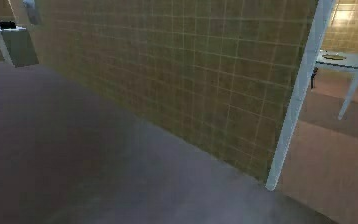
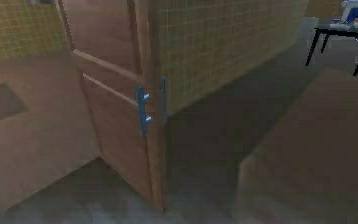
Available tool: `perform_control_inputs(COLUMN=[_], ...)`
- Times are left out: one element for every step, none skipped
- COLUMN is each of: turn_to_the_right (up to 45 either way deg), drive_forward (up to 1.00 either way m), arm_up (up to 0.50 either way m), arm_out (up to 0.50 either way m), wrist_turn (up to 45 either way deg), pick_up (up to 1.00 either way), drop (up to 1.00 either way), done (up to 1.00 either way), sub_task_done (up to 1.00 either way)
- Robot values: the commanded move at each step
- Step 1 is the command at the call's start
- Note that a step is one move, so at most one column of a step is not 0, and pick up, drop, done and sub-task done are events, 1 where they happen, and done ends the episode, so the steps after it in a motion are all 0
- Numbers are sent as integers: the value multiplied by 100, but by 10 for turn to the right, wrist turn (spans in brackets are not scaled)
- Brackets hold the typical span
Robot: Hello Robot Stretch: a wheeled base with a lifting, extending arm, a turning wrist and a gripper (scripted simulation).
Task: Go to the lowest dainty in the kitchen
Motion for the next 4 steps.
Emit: perform_control_inputs(turn_to_the_right=[420,0,-450,-390], drive_forward=[0,5,0,0], arm_up=[0,0,0,0], arm_out=[0,0,0,0], wrist_turn=[0,0,0,0], pick_up=[0,0,0,0], drop=[0,0,0,0], done=[0,0,0,0], sub_task_done=[0,0,0,0])
